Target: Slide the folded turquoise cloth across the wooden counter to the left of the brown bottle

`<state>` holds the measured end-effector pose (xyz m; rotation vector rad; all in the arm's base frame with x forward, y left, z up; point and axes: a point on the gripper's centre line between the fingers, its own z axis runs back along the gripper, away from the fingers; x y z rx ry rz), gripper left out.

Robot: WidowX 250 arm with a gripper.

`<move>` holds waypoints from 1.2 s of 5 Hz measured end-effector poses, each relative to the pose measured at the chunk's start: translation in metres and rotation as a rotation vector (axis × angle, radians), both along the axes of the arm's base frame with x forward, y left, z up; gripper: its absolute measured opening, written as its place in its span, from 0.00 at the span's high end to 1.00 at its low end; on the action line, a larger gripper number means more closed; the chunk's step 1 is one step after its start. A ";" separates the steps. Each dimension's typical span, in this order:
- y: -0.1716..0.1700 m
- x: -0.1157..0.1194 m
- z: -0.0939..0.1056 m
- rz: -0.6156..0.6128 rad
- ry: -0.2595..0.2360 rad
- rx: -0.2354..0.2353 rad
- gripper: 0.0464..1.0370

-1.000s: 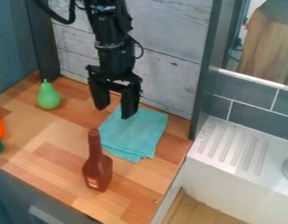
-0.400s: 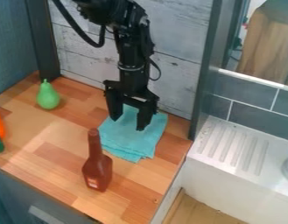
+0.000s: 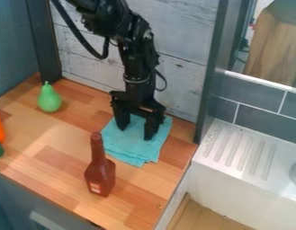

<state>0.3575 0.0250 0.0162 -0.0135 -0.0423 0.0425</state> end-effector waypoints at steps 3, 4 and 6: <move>0.048 -0.030 -0.011 0.182 0.079 0.024 0.04; 0.070 -0.041 -0.010 0.264 0.106 0.075 0.04; 0.097 -0.084 -0.010 0.357 0.216 0.065 0.04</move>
